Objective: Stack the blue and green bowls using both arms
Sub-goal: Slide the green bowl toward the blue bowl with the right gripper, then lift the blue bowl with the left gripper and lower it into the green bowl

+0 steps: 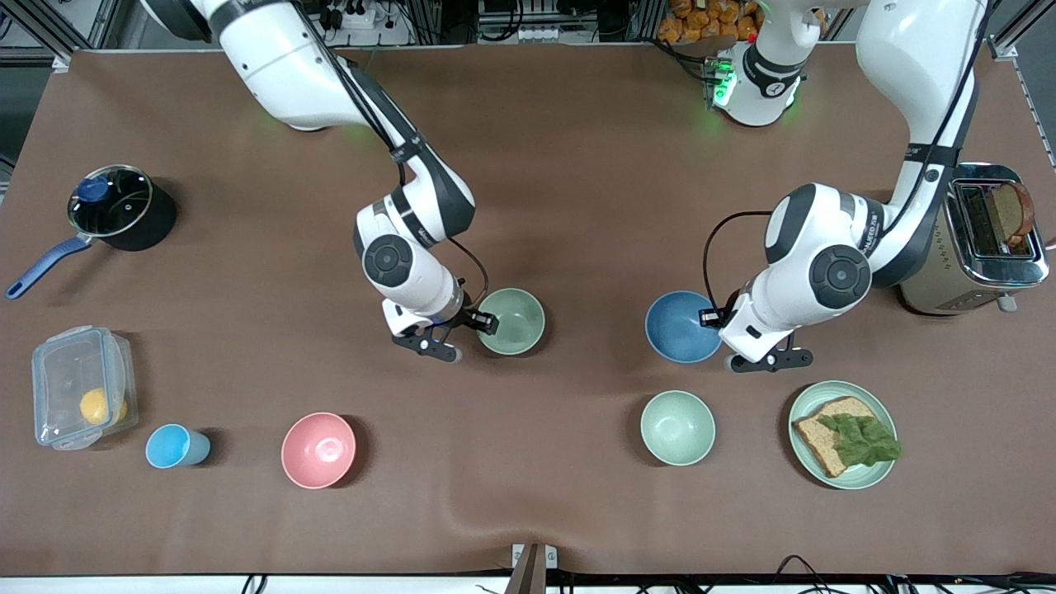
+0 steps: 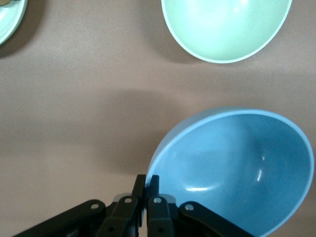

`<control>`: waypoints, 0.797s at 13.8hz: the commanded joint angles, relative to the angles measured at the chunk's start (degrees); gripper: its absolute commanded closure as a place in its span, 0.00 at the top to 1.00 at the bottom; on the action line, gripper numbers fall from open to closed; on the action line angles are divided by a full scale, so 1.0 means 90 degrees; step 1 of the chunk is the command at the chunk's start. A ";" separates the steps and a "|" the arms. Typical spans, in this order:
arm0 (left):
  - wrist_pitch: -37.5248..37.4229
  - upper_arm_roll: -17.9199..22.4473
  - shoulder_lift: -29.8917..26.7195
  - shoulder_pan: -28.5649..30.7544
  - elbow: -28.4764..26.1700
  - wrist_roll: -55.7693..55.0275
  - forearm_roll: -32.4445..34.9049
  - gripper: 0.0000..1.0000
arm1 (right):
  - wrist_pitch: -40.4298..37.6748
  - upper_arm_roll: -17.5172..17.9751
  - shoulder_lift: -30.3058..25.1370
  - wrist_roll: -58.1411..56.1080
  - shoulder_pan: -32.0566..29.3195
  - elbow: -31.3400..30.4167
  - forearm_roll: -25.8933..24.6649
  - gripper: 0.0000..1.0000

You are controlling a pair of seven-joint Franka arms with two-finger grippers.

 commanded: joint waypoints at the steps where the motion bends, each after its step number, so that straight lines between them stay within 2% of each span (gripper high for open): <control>1: -0.0127 -0.0209 -0.0147 0.0013 0.0036 -0.0146 0.0081 0.00 | -0.0111 0.0034 -0.0029 0.1514 -0.0265 0.0068 0.0109 1.00; 4: -0.0127 -0.0482 -0.0079 -0.0055 0.0202 -0.0564 0.0071 0.00 | -0.0052 0.0034 0.0196 0.2475 -0.0324 0.0069 0.0109 1.00; 6: -0.0127 -0.0716 0.0125 -0.0191 0.0553 -0.1120 0.0071 0.00 | -0.0052 0.0034 0.0284 0.2943 -0.0334 0.0069 0.0109 1.00; 11: -0.0108 -0.0717 0.1159 -0.1294 0.1811 -0.3131 -0.0173 0.00 | 0.0104 0.0034 0.0479 0.3267 -0.0314 0.0078 0.0099 1.00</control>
